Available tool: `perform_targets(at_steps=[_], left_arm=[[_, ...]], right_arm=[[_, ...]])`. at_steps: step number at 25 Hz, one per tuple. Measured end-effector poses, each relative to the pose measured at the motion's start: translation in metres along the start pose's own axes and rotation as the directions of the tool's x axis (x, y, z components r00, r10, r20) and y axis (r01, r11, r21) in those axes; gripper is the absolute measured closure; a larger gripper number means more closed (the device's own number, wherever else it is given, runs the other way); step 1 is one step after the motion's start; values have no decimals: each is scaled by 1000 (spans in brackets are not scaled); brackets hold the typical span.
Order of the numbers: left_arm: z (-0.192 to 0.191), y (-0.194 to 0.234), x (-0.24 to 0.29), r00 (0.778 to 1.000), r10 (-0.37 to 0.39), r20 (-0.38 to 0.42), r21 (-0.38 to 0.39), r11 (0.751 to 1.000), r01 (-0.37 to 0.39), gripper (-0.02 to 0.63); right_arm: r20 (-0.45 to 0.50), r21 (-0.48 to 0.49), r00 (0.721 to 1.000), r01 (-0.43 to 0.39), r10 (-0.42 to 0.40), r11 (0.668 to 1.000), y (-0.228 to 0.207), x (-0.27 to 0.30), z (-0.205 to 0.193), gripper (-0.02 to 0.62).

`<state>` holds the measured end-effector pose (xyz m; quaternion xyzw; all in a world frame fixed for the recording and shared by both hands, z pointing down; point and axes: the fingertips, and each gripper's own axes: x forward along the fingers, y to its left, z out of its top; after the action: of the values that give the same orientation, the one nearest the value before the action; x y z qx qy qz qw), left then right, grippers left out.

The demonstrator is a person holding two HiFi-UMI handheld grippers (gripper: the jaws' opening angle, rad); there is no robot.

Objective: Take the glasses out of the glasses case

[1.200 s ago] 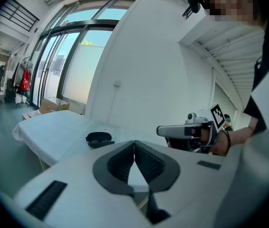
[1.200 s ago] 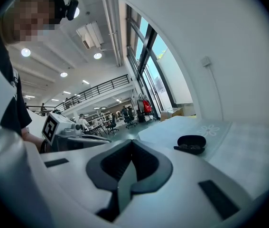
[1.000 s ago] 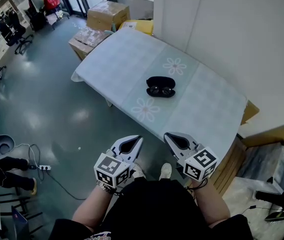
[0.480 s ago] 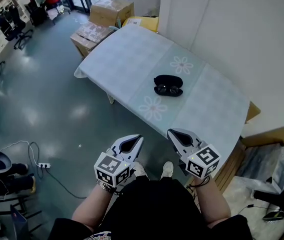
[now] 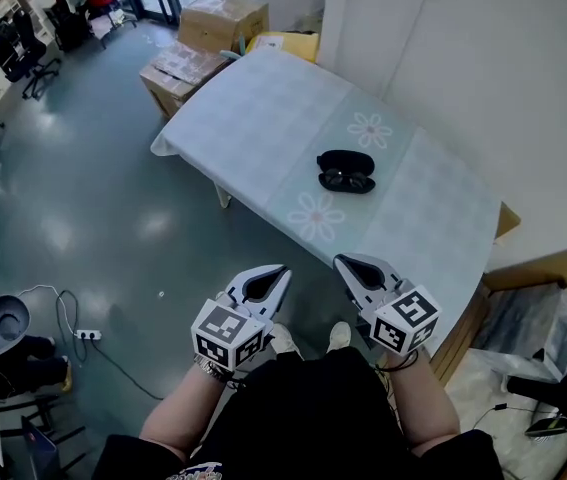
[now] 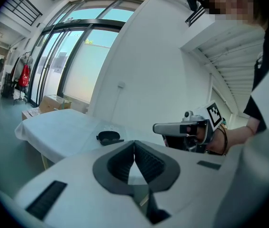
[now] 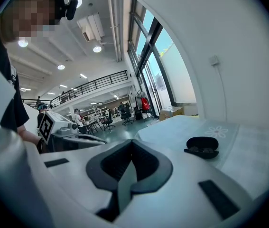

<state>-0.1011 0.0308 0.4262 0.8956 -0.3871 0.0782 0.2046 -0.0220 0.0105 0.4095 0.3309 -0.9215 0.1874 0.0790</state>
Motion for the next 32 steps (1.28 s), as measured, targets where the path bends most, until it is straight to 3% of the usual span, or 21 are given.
perform_targets(at_steps=[14,32], left_arm=[[9,16,17,1000,-5,-11,28,1000,6,577],[21,19,95,999,14,-46,54,998,-11,577]], right_arm=[[-5,-1,1000,-22,22,1000,-12,27,7,572],[-61,12,995,-72,73,997,-101,45,21,572]])
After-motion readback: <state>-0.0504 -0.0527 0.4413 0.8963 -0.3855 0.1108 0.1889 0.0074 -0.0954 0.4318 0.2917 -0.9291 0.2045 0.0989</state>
